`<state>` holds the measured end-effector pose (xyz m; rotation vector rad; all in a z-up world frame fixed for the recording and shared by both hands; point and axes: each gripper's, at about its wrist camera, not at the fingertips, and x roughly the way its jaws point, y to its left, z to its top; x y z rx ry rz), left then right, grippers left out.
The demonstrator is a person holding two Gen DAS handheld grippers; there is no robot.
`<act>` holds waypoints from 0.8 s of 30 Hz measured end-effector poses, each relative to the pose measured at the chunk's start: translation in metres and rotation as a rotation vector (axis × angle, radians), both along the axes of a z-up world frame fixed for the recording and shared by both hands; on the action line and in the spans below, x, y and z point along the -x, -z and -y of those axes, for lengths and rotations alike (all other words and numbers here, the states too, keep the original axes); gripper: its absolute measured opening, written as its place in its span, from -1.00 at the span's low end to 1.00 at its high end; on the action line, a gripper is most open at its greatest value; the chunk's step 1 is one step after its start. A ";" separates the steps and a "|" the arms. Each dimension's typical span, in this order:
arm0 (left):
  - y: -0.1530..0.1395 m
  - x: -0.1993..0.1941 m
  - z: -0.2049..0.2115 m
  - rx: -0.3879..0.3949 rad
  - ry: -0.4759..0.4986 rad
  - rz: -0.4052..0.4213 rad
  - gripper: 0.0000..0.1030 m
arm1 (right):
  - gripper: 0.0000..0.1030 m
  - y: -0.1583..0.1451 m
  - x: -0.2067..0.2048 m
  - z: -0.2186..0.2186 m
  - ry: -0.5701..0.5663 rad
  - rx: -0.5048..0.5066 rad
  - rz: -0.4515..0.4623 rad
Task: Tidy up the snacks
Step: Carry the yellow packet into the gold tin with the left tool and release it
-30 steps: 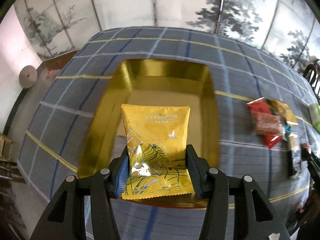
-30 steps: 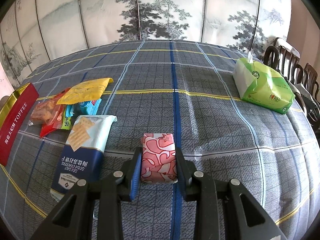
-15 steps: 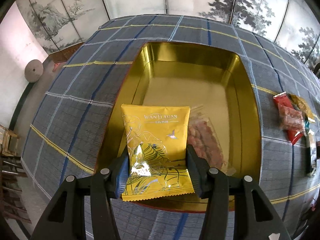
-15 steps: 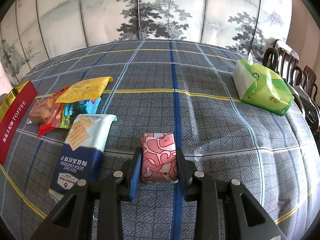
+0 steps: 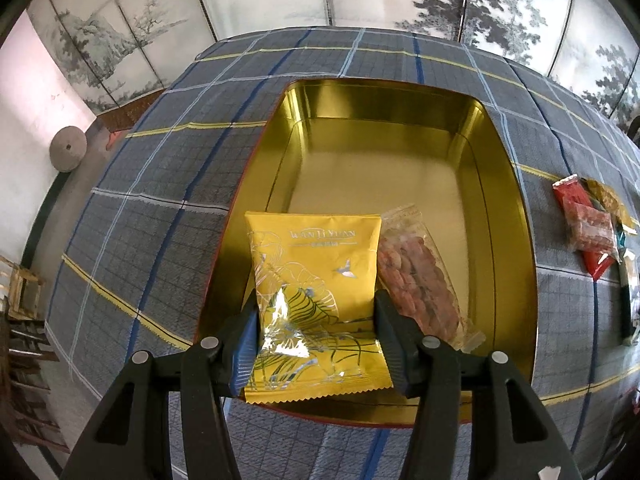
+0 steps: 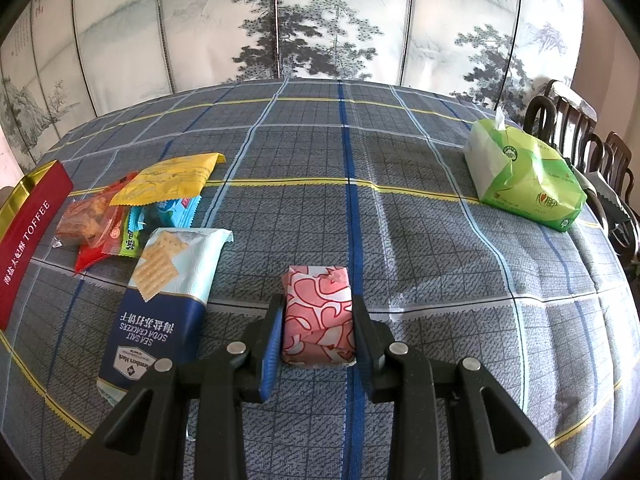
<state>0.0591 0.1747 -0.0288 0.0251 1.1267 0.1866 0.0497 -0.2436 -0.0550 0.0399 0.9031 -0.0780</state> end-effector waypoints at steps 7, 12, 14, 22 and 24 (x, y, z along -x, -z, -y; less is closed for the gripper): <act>0.000 0.001 0.002 -0.006 0.007 0.000 0.15 | -0.37 0.000 0.000 0.000 0.000 0.001 0.000; -0.001 0.003 0.002 -0.012 0.013 0.005 0.19 | -0.37 0.000 0.000 -0.001 0.000 0.002 0.000; -0.002 0.004 0.001 -0.012 0.014 0.010 0.25 | -0.37 0.000 0.000 -0.001 0.000 0.002 0.000; -0.008 0.009 0.003 -0.020 0.017 0.030 0.30 | -0.38 0.000 0.000 -0.002 0.001 0.003 0.000; -0.011 0.010 0.003 -0.019 0.017 0.040 0.33 | -0.38 0.000 0.000 -0.001 0.001 0.006 0.000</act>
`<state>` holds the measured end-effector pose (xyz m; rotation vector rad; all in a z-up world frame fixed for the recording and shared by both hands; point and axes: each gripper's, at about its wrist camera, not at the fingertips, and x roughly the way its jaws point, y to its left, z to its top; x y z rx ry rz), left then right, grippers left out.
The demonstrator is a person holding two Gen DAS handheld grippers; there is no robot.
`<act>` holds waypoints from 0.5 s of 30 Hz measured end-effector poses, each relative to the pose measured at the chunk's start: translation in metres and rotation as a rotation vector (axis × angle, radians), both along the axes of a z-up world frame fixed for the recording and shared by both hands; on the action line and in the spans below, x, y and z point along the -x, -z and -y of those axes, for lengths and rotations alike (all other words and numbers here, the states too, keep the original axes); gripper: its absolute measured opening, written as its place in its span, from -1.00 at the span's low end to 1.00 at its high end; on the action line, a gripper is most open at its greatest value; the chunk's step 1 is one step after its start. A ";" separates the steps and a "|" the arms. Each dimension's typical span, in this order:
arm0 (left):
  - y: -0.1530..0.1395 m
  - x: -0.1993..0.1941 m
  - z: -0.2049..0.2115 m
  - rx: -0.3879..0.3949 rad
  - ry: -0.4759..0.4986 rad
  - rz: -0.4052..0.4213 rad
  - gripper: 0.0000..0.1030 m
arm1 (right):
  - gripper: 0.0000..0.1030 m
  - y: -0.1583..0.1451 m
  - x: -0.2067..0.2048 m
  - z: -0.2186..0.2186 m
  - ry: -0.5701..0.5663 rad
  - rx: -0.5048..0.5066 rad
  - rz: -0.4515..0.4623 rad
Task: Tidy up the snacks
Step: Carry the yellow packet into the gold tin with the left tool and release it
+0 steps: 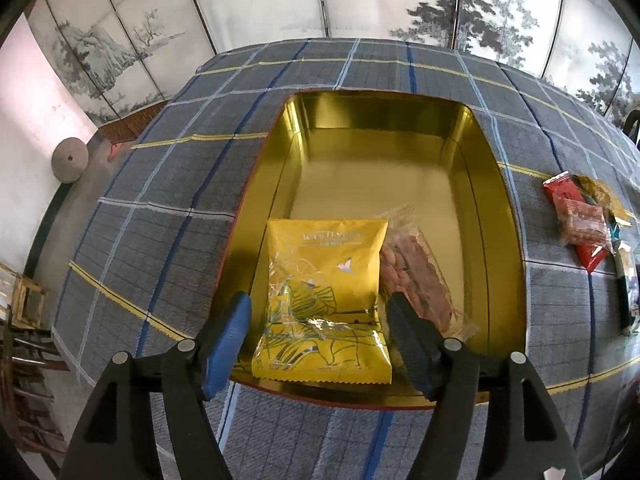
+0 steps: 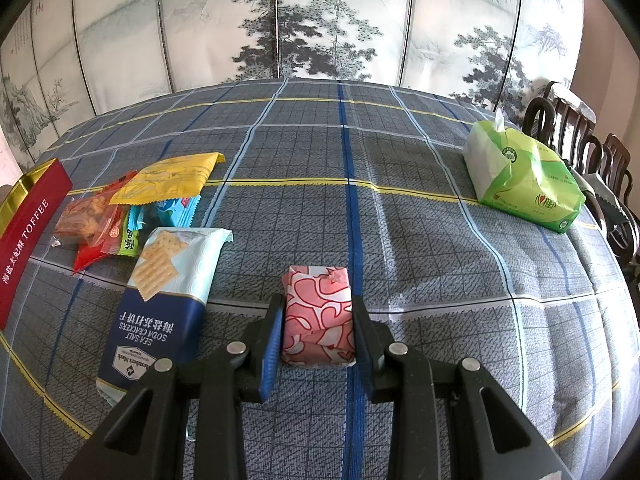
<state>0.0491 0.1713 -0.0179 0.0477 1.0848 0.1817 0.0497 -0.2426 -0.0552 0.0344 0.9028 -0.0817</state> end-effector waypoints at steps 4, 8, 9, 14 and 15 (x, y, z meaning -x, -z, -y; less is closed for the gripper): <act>-0.004 0.003 0.001 -0.007 -0.002 0.013 0.37 | -0.39 -0.001 0.002 0.004 0.016 -0.001 -0.002; -0.007 0.007 0.002 0.000 0.001 0.024 0.41 | -0.39 -0.004 0.003 0.007 0.030 0.001 -0.013; -0.008 0.008 0.003 0.003 0.004 0.026 0.42 | -0.39 -0.004 0.003 0.010 0.036 -0.002 -0.017; -0.010 0.011 0.003 0.012 0.005 0.036 0.54 | -0.40 -0.005 -0.003 0.010 0.060 -0.007 -0.036; -0.010 0.012 0.003 0.017 0.004 0.037 0.55 | -0.40 -0.006 -0.005 0.010 0.066 -0.007 -0.038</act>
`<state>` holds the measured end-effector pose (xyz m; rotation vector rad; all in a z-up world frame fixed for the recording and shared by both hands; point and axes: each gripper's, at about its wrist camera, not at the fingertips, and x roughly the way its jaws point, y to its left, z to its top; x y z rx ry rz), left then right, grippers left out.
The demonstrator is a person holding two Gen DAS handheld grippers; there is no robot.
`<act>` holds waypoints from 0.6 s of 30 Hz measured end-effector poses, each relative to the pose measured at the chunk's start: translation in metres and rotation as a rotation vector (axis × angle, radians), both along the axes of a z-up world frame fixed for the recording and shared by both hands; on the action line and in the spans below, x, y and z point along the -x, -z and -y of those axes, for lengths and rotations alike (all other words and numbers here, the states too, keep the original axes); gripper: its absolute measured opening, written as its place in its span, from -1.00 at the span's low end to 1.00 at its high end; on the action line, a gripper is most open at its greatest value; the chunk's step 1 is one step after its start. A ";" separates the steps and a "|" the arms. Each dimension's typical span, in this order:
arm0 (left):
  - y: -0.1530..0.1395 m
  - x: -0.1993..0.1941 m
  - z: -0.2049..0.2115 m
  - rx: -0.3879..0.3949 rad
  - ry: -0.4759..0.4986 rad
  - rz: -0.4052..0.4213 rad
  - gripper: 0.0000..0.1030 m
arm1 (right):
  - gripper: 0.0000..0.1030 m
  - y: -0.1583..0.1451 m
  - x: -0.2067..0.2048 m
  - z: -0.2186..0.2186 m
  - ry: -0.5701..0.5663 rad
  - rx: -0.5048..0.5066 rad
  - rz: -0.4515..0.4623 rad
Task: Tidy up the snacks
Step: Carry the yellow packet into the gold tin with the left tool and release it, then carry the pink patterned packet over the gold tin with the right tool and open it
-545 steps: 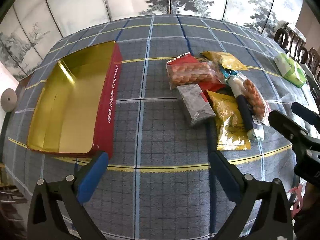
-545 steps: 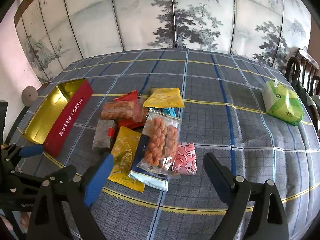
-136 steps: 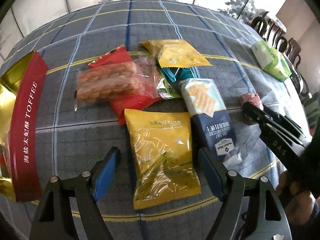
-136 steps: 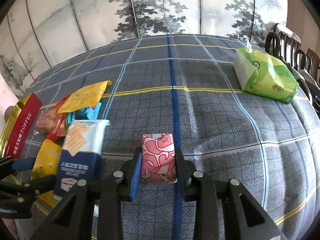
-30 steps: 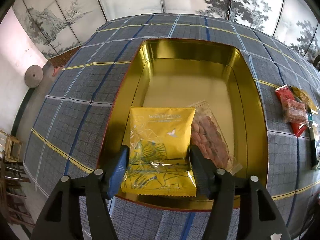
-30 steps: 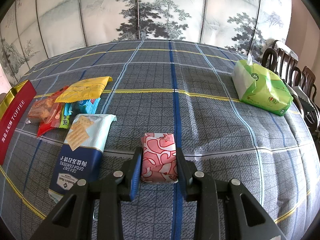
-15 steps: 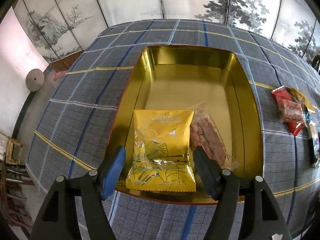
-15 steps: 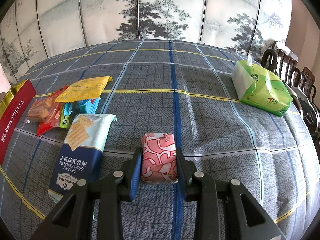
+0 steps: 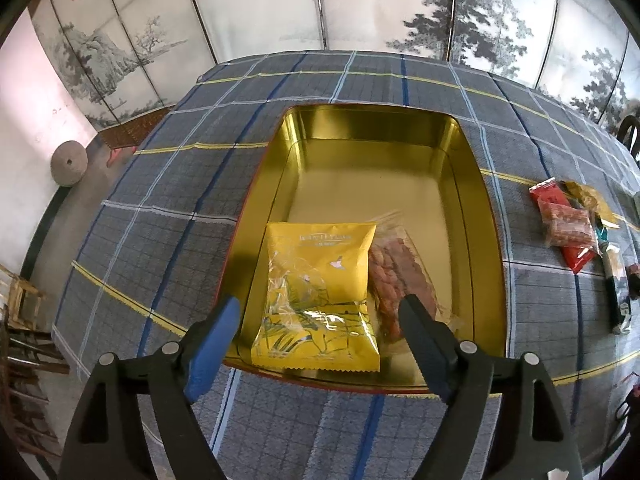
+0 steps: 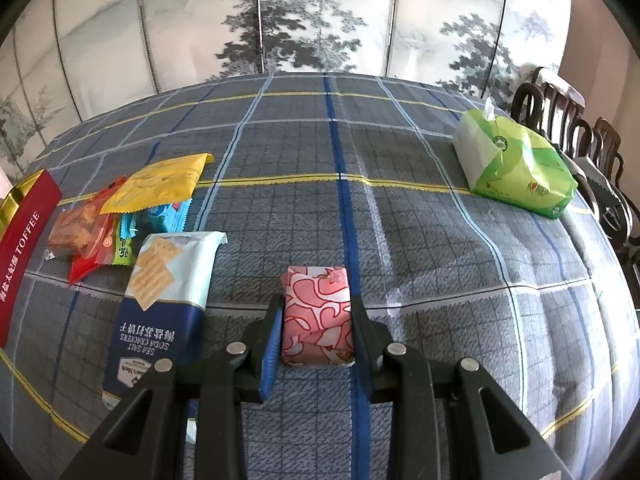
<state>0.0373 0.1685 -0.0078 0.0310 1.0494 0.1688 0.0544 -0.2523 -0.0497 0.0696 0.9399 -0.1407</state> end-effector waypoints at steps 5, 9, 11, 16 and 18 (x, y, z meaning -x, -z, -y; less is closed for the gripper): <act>-0.003 0.004 -0.004 0.032 -0.008 0.009 0.61 | -0.41 -0.002 0.000 -0.001 0.022 0.001 -0.009; -0.007 0.006 -0.006 0.048 -0.020 0.024 0.66 | -0.41 -0.008 0.003 -0.004 0.044 0.005 -0.005; -0.009 0.008 -0.008 0.052 -0.024 0.031 0.68 | -0.41 -0.012 0.005 -0.007 0.052 0.004 0.004; -0.013 0.012 -0.012 0.057 -0.034 0.051 0.69 | -0.41 -0.031 0.007 -0.017 0.058 -0.009 0.041; -0.015 0.014 -0.016 0.055 -0.037 0.059 0.70 | -0.41 -0.039 0.007 -0.027 0.042 -0.009 0.063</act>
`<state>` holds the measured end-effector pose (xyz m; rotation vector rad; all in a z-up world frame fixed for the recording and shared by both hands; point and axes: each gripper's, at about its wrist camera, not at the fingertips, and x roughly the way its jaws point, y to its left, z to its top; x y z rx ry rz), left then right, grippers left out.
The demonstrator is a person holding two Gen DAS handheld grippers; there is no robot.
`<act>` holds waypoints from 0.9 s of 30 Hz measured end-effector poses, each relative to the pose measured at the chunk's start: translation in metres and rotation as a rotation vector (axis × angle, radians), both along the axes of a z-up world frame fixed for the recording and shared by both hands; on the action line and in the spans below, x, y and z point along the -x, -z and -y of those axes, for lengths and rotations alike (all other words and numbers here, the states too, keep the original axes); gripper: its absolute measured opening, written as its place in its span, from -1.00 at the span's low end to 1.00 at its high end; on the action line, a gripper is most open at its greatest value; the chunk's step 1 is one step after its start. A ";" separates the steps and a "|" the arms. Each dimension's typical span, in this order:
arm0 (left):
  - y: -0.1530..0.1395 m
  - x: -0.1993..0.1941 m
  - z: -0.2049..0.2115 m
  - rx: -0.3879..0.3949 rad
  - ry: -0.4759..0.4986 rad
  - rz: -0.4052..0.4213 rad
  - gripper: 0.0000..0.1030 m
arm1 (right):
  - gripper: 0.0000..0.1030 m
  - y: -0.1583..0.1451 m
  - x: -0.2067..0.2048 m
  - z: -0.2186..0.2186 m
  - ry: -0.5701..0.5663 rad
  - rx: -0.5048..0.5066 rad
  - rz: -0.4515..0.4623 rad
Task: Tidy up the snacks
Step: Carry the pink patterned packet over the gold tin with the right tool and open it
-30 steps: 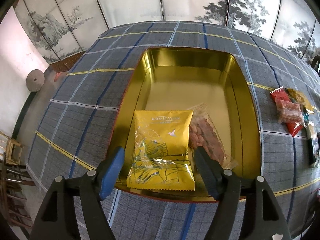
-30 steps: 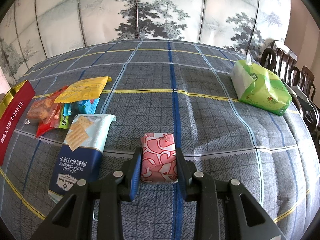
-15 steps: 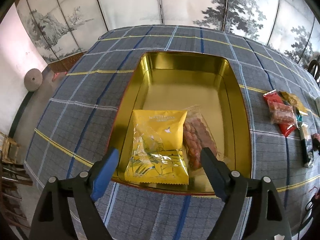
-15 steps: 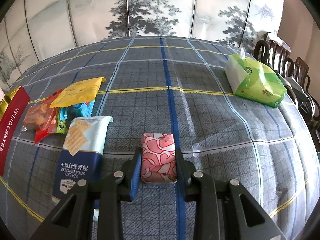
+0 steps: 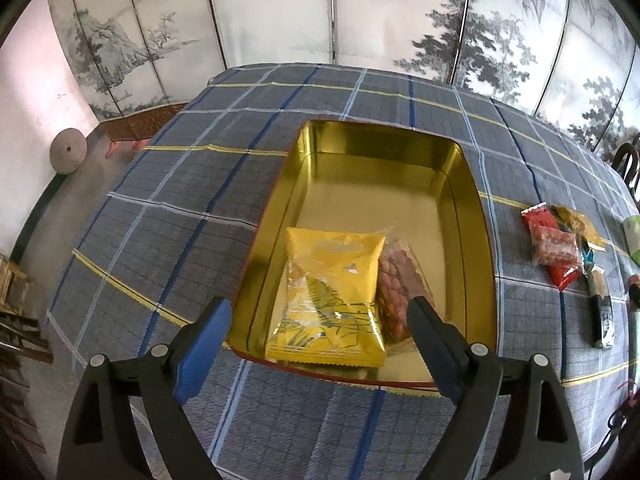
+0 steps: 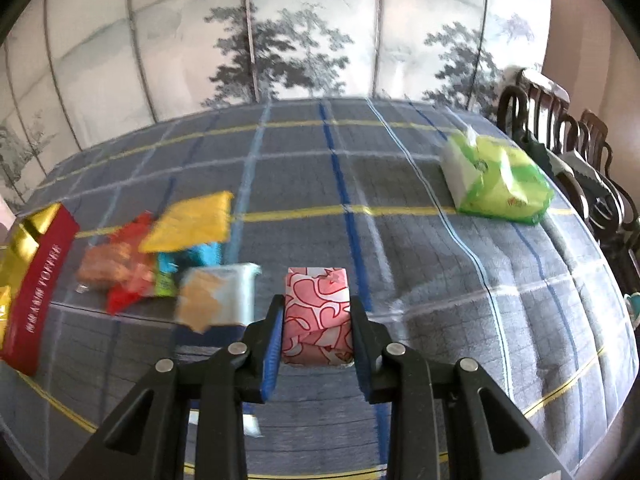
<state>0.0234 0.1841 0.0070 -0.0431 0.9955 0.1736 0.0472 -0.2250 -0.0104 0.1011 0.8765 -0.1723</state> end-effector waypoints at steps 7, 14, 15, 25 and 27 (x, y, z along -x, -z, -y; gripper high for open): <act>-0.006 0.010 -0.020 0.018 -0.037 0.015 0.71 | -0.41 -0.022 -0.003 -0.066 -0.130 -0.023 0.034; -0.009 0.024 -0.044 0.025 -0.083 0.021 0.71 | -0.41 -0.030 -0.004 -0.145 -0.298 -0.068 0.037; -0.009 0.025 -0.047 0.024 -0.090 0.019 0.71 | -0.41 -0.031 -0.005 -0.157 -0.325 -0.073 0.036; -0.011 0.043 -0.080 0.033 -0.168 0.016 0.72 | -0.41 -0.036 -0.010 -0.255 -0.510 -0.142 0.031; -0.010 0.044 -0.087 0.034 -0.185 0.014 0.72 | -0.41 -0.035 -0.008 -0.268 -0.533 -0.127 0.031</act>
